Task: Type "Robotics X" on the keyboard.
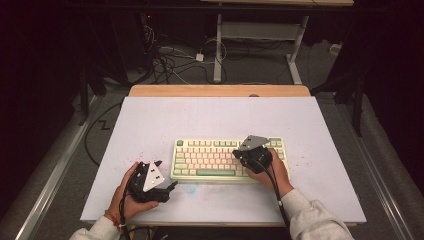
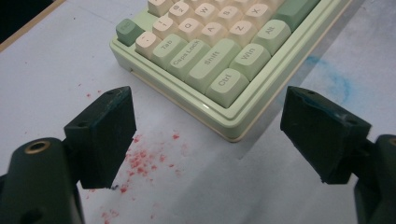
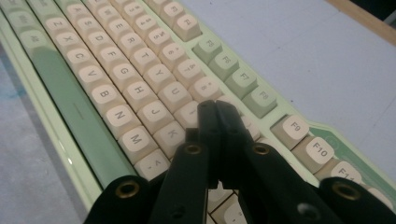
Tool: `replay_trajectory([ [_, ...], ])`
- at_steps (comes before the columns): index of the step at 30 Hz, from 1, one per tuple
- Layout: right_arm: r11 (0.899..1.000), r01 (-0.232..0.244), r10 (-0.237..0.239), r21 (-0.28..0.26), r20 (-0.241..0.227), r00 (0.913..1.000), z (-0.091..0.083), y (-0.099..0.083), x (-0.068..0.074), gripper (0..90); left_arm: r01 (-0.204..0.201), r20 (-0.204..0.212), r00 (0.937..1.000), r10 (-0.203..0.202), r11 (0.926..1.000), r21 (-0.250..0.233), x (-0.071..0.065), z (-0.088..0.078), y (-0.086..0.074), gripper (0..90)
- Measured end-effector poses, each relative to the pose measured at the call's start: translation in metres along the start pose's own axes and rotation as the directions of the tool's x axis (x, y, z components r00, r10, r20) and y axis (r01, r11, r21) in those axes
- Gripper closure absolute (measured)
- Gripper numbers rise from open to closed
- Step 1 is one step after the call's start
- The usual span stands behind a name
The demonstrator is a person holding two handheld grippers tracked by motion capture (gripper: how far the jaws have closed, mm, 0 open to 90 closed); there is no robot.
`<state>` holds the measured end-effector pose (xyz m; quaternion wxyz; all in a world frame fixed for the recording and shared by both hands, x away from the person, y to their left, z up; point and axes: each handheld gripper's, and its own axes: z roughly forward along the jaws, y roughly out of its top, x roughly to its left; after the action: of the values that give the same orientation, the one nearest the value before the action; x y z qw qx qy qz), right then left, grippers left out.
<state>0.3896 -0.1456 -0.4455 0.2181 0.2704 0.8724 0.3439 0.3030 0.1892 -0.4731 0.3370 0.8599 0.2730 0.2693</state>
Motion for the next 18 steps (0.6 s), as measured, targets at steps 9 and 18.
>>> replay_trajectory([
  [9, 1.000, 0.006, -0.006, 0.025, -0.003, 1.0000, 0.011, 0.003, 0.002, 90.0, 0.010, 0.012, 0.9999, -0.010, 0.9999, 0.004, 0.001, 0.002, 0.000, 17.0],
  [18, 0.999, 0.009, -0.009, 0.053, -0.004, 1.0000, 0.013, 0.003, 0.003, 90.0, 0.010, 0.012, 0.9999, -0.010, 0.9999, 0.002, 0.002, 0.000, 0.000, 17.0],
])
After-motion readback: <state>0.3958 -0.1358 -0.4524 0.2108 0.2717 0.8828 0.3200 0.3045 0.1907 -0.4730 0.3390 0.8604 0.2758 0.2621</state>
